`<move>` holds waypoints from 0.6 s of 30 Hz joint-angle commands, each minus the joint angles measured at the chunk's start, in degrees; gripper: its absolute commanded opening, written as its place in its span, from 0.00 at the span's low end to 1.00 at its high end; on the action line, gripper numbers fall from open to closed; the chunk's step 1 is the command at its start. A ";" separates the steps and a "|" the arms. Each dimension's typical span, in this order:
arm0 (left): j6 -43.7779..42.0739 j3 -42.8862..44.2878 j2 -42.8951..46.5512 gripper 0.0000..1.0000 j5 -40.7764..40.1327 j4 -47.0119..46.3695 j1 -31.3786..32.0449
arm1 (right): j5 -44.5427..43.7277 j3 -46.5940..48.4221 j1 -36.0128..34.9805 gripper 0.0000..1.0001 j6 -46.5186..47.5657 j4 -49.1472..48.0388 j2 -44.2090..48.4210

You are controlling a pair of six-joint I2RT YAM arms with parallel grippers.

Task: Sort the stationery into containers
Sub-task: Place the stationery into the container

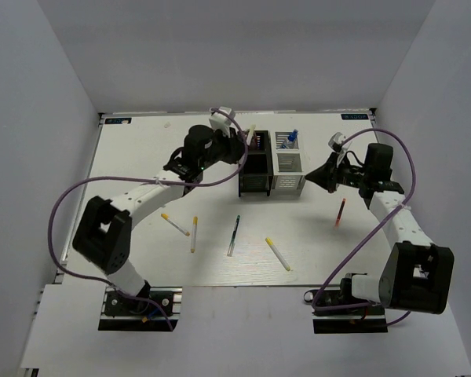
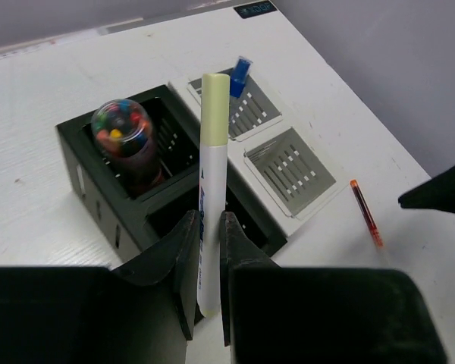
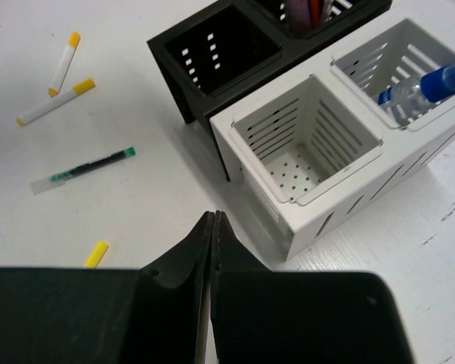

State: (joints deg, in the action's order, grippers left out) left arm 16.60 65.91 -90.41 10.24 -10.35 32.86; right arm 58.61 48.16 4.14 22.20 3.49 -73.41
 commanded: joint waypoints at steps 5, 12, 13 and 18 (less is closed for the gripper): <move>0.71 3.87 -8.81 0.00 6.55 -14.96 0.36 | -0.07 -3.16 0.17 0.00 8.30 6.18 4.14; 2.12 1.77 -12.06 0.09 6.72 -15.67 0.36 | 0.54 -4.48 -0.10 0.26 12.25 9.08 5.29; 2.12 2.46 -12.85 0.10 7.42 -15.14 0.36 | 0.89 -4.31 -0.10 0.28 13.39 10.30 5.20; 2.12 3.70 -13.48 0.33 8.66 -12.86 0.36 | 2.12 -3.17 -1.41 0.46 20.92 19.59 4.07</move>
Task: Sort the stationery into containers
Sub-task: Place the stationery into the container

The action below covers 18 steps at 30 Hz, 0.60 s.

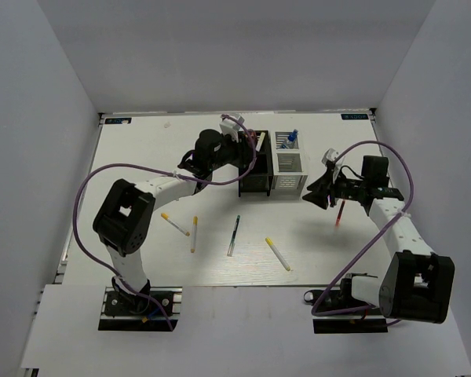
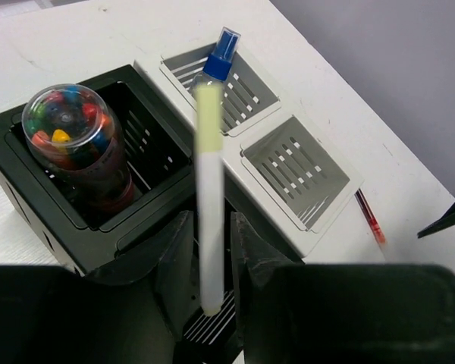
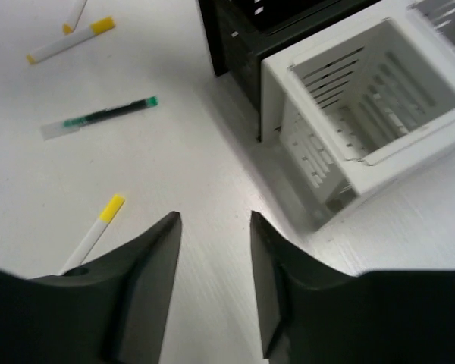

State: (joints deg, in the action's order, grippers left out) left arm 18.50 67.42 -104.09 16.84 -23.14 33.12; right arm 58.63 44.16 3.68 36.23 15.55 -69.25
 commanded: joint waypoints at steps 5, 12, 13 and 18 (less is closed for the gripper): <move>0.22 1.05 0.91 0.49 2.06 0.46 0.10 | -0.96 5.50 -5.34 0.58 13.26 22.32 -6.07; -0.30 1.13 4.15 0.55 1.00 1.78 0.10 | -5.01 3.30 -10.71 0.66 12.11 19.69 -3.61; -0.31 1.14 5.21 0.57 0.39 3.61 0.10 | -5.89 3.21 -12.63 0.66 12.37 19.69 -3.43; 0.91 2.36 14.25 0.64 -4.97 19.58 -0.42 | -14.65 2.86 -19.58 0.62 11.85 20.31 -3.87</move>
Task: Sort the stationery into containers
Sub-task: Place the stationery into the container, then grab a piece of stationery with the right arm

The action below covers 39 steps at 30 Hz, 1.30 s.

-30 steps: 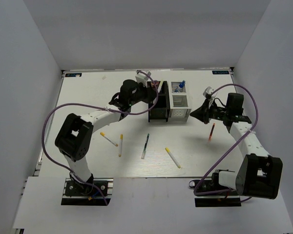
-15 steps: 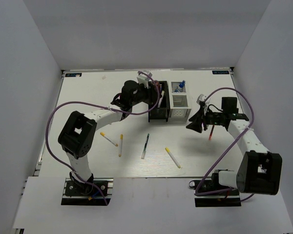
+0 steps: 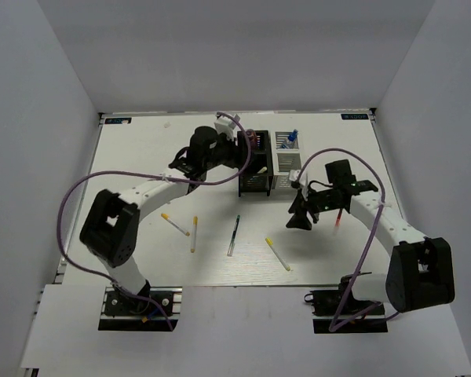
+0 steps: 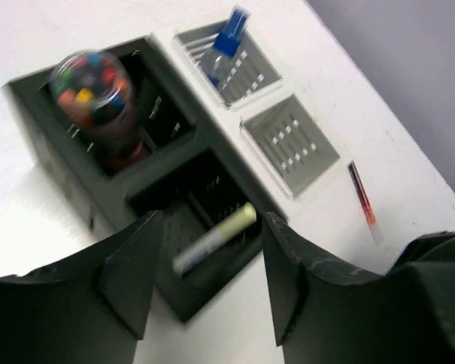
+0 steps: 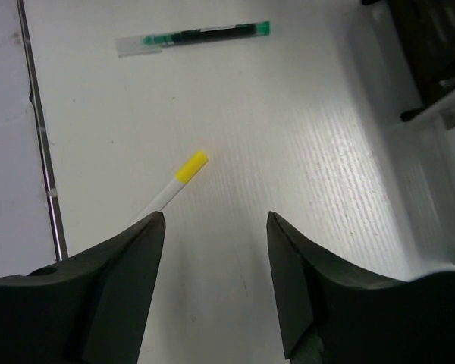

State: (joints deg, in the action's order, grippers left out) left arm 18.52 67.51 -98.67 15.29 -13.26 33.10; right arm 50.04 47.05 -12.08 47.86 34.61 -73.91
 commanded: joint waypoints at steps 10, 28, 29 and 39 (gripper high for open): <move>17.93 -18.35 42.30 1.00 -23.37 35.84 -0.93 | -26.54 1.91 -24.30 0.63 -20.68 -4.90 -6.59; 26.48 -26.72 49.37 1.00 -26.63 44.81 -0.32 | -48.01 -1.16 -37.58 0.54 -39.06 -11.49 -14.60; 26.48 -26.72 49.89 1.00 -26.63 44.81 -0.32 | -49.06 -1.52 -38.28 0.52 -39.15 -11.67 -14.60; 26.48 -27.87 50.42 1.00 -25.04 44.72 -0.32 | -51.36 0.76 -39.34 0.40 -38.37 -7.28 -17.67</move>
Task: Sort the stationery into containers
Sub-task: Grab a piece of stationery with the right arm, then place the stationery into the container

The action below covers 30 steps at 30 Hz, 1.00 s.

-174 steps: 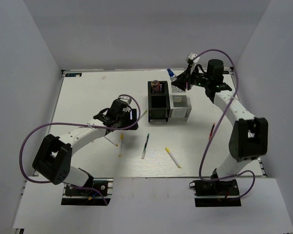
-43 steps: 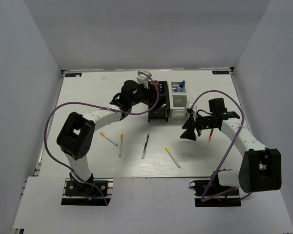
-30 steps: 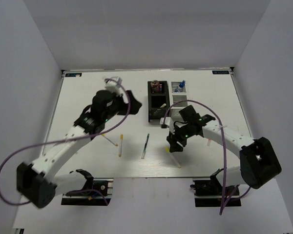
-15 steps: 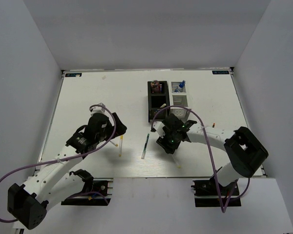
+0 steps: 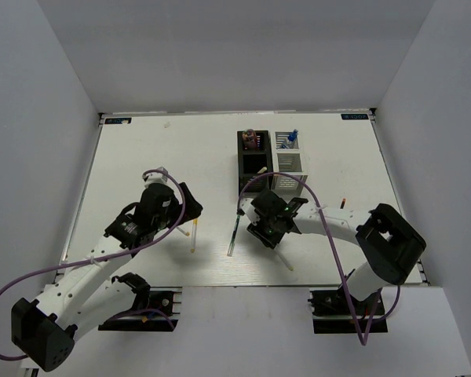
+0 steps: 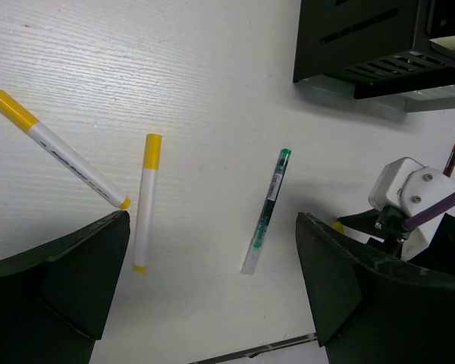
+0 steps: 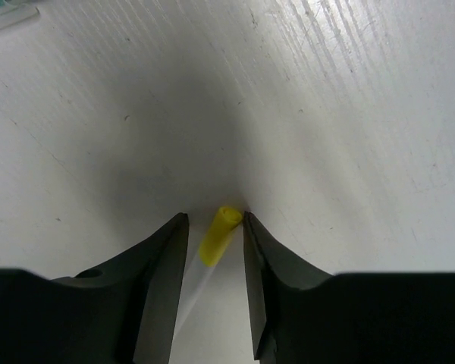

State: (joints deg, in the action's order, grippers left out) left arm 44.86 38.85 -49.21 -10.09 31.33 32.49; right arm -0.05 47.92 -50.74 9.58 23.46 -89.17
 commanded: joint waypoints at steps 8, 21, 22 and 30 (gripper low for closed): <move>-0.48 -0.27 -1.68 1.00 2.97 -3.11 0.82 | -1.35 1.12 -0.41 0.33 2.02 8.44 -0.66; -2.15 0.26 -4.05 1.00 5.69 -4.96 0.82 | 6.29 10.58 0.99 0.00 9.02 12.04 1.19; -2.15 0.26 -4.66 1.00 5.69 -4.96 0.82 | 6.90 13.75 1.26 0.00 9.74 13.35 1.19; -0.57 2.11 -7.92 1.00 2.54 -1.10 0.82 | 14.45 37.28 6.18 0.00 10.99 17.13 -0.74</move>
State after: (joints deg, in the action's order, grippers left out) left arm 43.29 39.00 -57.56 -5.50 28.25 33.12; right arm 10.28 76.95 -45.78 19.75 38.17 -89.43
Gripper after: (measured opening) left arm 0.997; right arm 0.080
